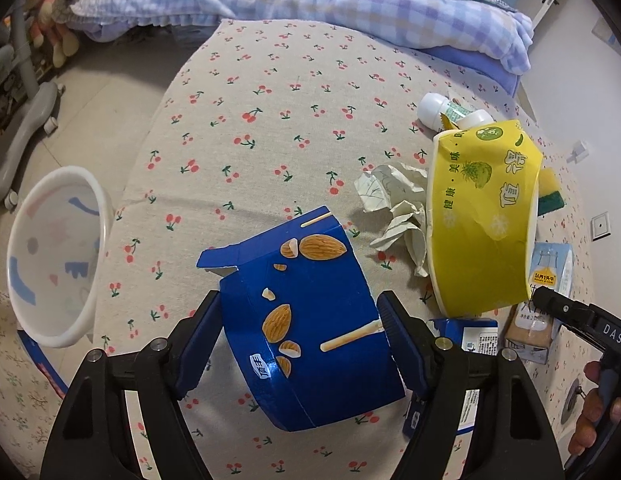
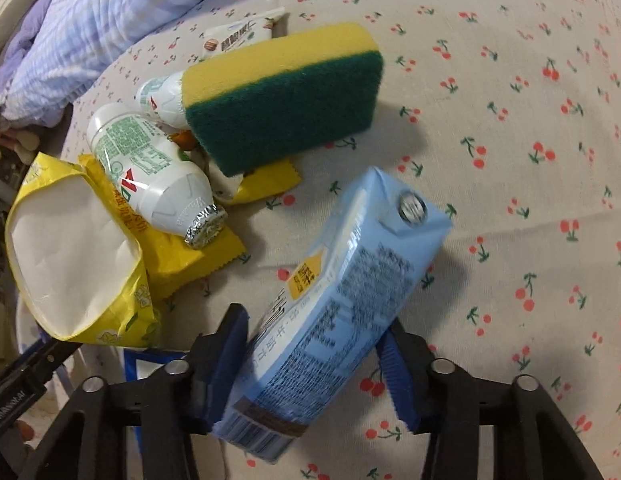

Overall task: Collect trash
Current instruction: 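Carry the blue box and milk carton to the wastebasket and release both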

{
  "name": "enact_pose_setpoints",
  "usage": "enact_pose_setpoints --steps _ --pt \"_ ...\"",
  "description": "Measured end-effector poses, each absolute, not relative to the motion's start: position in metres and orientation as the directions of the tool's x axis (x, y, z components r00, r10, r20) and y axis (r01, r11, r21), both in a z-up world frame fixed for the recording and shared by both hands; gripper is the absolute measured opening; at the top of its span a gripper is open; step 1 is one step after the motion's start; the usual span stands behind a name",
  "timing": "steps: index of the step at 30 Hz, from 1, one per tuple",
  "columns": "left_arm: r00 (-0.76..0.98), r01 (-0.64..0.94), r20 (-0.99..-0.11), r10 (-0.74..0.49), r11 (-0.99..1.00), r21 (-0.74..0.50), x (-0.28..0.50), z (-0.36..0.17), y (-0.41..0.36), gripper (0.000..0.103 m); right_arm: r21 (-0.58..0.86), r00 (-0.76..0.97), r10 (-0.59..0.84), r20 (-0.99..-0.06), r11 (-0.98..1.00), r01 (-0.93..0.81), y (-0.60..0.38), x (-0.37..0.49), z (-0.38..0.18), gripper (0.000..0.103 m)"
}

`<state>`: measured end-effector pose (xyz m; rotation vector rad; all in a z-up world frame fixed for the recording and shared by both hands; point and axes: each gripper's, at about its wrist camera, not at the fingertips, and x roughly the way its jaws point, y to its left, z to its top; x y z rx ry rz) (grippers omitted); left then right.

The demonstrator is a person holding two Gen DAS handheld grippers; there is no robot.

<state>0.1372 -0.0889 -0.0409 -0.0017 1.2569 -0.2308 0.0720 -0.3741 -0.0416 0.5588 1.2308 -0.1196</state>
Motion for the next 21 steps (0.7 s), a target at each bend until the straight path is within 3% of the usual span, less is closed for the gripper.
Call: enact_pose_setpoints --steps 5,21 --pt "0.301 0.165 -0.936 -0.181 0.977 -0.135 0.137 -0.036 -0.079 0.079 0.352 0.362 0.213 -0.908 0.855 0.380 -0.377 0.065 -0.035 0.038" --pt "0.361 0.107 -0.911 -0.198 0.980 -0.170 0.137 -0.013 -0.030 0.079 0.362 0.466 0.207 -0.860 0.891 0.274 -0.349 0.052 0.016 0.037"
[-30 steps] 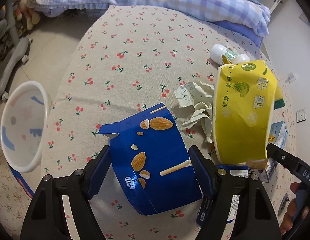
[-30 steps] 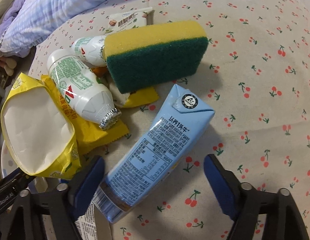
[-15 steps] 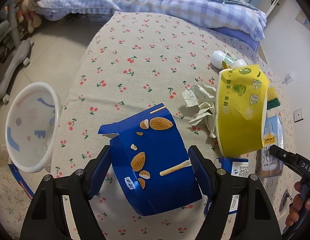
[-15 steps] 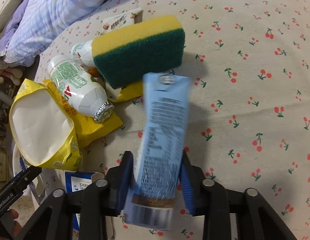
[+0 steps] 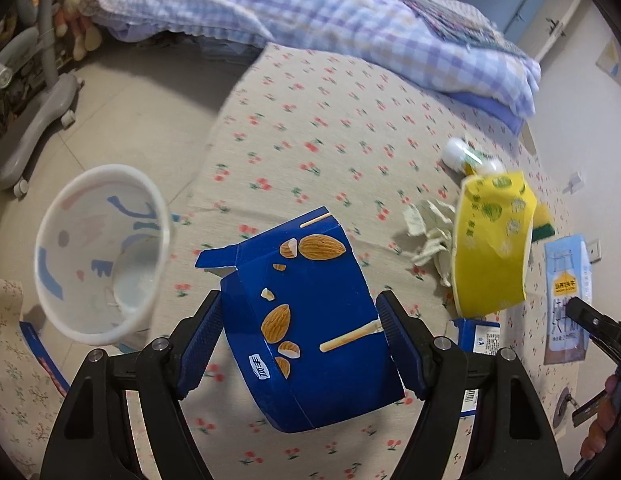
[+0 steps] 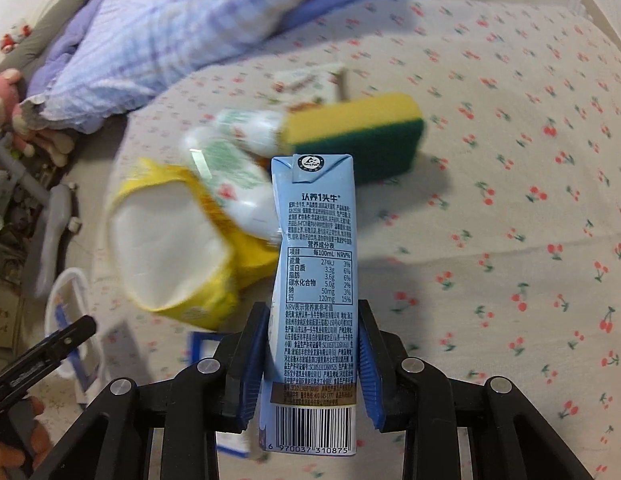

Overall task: Collect trash
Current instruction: 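Carry the blue box and milk carton to the wastebasket and release both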

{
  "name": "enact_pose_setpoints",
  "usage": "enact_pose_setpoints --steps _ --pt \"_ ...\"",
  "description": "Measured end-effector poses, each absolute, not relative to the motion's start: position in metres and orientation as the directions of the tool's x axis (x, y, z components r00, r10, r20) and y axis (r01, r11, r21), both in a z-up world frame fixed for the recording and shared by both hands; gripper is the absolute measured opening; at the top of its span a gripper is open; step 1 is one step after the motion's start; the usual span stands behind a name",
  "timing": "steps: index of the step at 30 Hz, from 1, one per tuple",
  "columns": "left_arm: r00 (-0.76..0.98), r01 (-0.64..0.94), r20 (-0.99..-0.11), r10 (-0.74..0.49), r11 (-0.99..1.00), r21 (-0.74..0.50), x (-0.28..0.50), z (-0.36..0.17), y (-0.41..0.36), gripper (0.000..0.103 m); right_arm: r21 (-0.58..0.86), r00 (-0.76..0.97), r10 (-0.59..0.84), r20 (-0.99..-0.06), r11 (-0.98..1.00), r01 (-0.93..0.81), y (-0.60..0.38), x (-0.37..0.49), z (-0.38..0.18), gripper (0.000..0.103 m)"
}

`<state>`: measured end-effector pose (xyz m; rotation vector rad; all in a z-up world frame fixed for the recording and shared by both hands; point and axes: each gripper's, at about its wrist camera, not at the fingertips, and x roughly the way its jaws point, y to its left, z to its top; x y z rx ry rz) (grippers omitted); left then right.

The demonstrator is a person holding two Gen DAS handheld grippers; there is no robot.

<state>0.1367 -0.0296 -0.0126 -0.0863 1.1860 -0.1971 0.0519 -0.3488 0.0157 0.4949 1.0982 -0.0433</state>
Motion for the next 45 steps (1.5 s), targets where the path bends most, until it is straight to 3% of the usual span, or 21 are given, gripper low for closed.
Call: enact_pose_setpoints --steps 11,23,28,36,45 --pt "0.432 -0.028 -0.888 -0.154 0.983 -0.184 0.145 0.002 0.067 0.079 0.423 0.516 0.337 -0.788 0.904 0.055 -0.242 0.082 0.055 0.037" --pt "0.398 -0.120 -0.912 -0.096 0.981 -0.156 0.176 -0.038 0.144 0.079 0.359 0.405 0.352 -0.844 0.931 -0.061 -0.149 0.139 0.006 0.037" --pt "0.388 -0.179 -0.915 -0.114 0.964 -0.196 0.184 -0.047 0.164 0.084 0.387 0.380 0.387 -0.840 0.919 -0.081 -0.126 0.156 -0.008 0.037" --pt "0.392 -0.200 -0.920 -0.028 0.973 -0.115 0.160 -0.042 0.187 0.093 0.397 0.370 0.420 -0.829 0.907 -0.140 -0.089 0.167 -0.017 0.037" --pt "0.402 -0.218 -0.915 0.035 0.974 -0.058 0.125 -0.033 0.223 0.094 0.413 0.348 0.463 -0.815 0.886 -0.213 -0.036 0.178 -0.027 0.037"
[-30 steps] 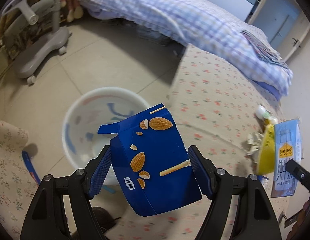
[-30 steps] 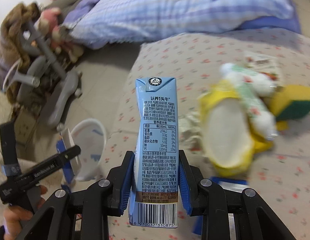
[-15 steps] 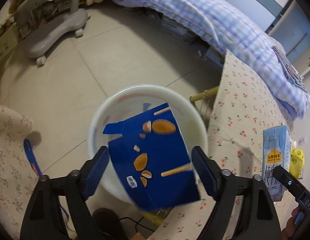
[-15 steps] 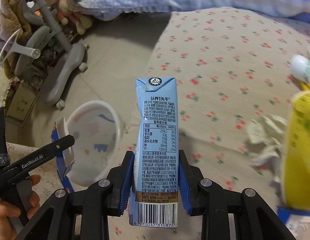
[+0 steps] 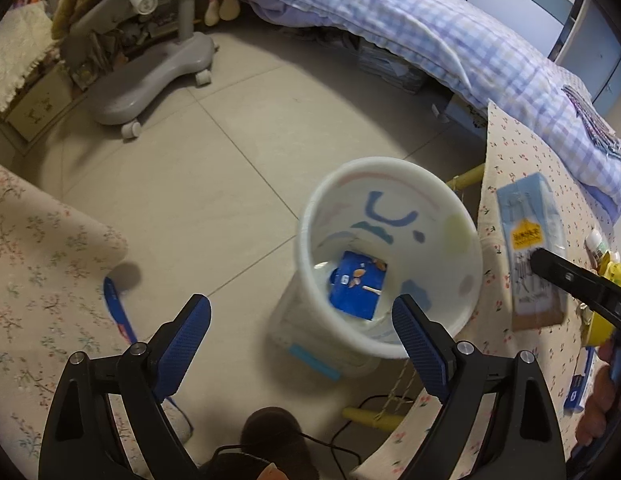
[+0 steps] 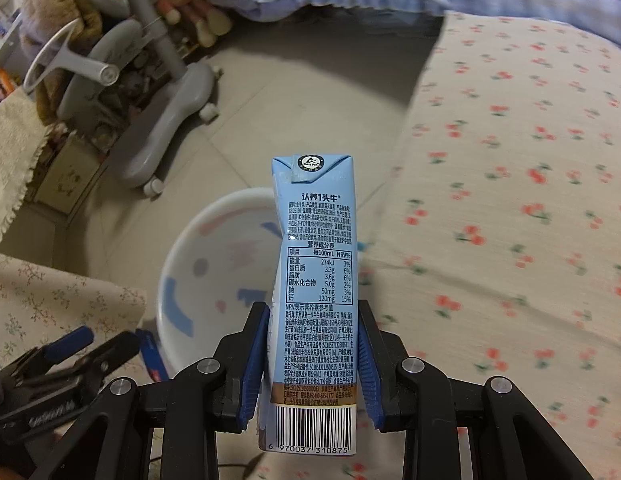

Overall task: Collect trash
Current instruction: 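Carry the blue box and milk carton to the wastebasket and release both, then grasp the yellow snack bag with the right tool while the left tool reaches the blue-white carton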

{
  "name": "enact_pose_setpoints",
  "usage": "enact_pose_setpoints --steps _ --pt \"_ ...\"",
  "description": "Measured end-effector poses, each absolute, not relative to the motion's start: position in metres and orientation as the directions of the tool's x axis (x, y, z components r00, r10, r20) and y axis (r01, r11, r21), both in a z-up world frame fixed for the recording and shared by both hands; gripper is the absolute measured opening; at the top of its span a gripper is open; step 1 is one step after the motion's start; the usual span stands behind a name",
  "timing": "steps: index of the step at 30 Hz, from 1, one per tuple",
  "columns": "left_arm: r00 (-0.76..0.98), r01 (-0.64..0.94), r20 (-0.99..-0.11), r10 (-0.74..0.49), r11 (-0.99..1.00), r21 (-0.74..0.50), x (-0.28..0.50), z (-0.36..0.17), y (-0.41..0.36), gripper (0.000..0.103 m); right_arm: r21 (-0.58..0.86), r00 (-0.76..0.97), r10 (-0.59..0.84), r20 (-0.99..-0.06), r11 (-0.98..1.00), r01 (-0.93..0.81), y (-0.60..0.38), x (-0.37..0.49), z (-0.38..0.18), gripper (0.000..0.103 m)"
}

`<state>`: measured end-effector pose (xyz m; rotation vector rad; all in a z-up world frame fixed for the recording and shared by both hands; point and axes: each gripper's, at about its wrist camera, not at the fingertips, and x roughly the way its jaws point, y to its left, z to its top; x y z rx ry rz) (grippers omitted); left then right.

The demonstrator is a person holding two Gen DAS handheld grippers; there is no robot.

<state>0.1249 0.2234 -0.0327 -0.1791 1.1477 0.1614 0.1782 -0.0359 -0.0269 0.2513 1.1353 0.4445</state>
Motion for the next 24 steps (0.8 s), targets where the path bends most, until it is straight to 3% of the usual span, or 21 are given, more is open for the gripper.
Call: enact_pose_setpoints --steps 10,12,13,14,24 --pt "0.419 -0.244 -0.907 0.049 0.968 -0.061 0.111 -0.025 0.243 0.094 0.452 0.335 0.514 -0.790 0.856 -0.249 -0.001 0.185 -0.040 0.038" --pt "0.423 -0.240 -0.905 0.047 0.969 -0.062 0.109 -0.023 0.242 0.094 0.452 0.343 0.523 -0.780 0.850 -0.270 0.000 0.183 -0.038 0.046" --pt "0.425 -0.236 -0.904 0.045 0.970 -0.063 0.109 -0.022 0.240 0.094 0.449 0.343 0.522 -0.781 0.851 -0.272 -0.001 0.182 -0.036 0.062" --pt "0.427 -0.234 -0.903 0.043 0.970 -0.065 0.108 -0.021 0.239 0.094 0.444 0.347 0.516 -0.783 0.855 -0.269 -0.002 0.180 -0.034 0.069" --pt "0.416 -0.179 -0.909 -0.014 0.979 -0.097 0.104 -0.012 0.208 0.094 0.302 0.457 0.383 -0.803 0.922 -0.242 -0.049 0.144 0.010 0.072"
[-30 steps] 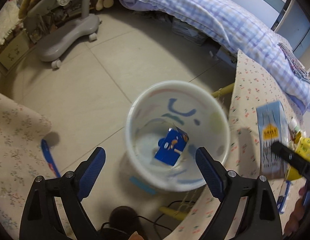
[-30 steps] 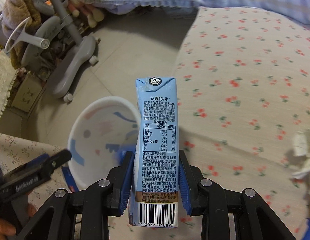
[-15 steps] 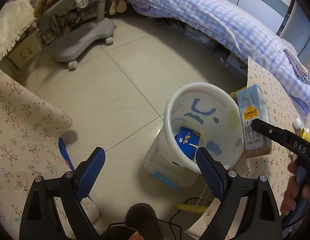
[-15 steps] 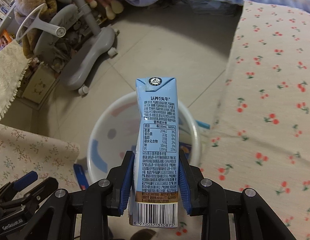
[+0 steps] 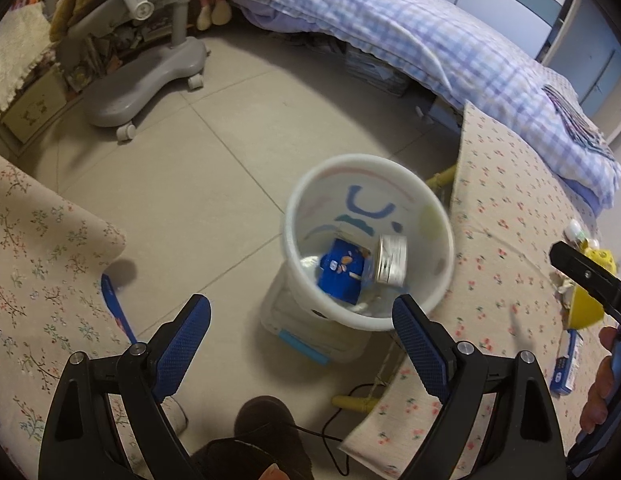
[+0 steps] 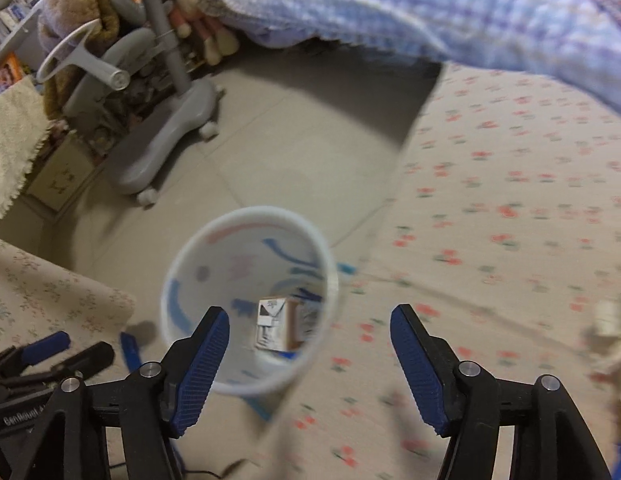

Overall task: Collect trash
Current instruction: 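Grasp the yellow snack bag with the right tool while the left tool reaches the blue-white carton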

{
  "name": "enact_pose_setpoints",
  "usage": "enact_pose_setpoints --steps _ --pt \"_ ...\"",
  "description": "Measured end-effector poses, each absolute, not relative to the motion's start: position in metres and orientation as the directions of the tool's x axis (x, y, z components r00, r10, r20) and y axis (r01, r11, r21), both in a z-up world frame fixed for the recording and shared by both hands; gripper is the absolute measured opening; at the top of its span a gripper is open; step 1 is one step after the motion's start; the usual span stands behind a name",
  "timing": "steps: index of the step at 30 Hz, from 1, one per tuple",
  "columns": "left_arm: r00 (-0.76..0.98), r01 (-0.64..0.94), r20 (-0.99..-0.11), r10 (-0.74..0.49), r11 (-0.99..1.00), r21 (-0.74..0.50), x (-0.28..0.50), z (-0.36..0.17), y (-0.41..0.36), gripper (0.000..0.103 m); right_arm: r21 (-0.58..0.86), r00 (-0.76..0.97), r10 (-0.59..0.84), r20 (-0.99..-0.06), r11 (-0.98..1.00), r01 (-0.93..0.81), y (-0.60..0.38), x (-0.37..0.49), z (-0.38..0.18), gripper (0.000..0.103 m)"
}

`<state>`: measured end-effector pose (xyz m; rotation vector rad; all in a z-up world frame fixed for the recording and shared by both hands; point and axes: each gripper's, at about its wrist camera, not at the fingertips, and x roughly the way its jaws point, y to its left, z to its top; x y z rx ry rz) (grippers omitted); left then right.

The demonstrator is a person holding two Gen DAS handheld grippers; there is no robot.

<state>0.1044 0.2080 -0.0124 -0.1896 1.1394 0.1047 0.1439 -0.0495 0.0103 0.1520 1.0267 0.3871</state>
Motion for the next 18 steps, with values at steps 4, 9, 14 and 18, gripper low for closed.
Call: enact_pose_setpoints --steps 4,9,14,18 --pt "0.409 -0.144 -0.912 -0.030 0.985 -0.097 0.105 -0.009 0.188 0.094 0.252 0.480 0.319 -0.817 0.947 -0.200 -0.082 0.132 0.020 0.073" --pt "0.405 -0.104 -0.913 -0.053 0.989 -0.104 0.108 -0.006 0.164 0.094 0.191 0.537 0.245 -0.807 0.969 -0.155 -0.127 0.115 0.038 0.076" --pt "0.396 -0.074 -0.915 -0.075 0.991 -0.113 0.112 -0.005 0.141 0.094 0.190 0.571 0.216 -0.792 0.976 -0.105 -0.169 0.105 0.049 0.079" --pt "0.386 -0.057 -0.918 -0.091 0.991 -0.122 0.115 -0.007 0.126 0.094 0.190 0.578 0.193 -0.793 0.980 -0.065 -0.199 0.104 0.051 0.086"
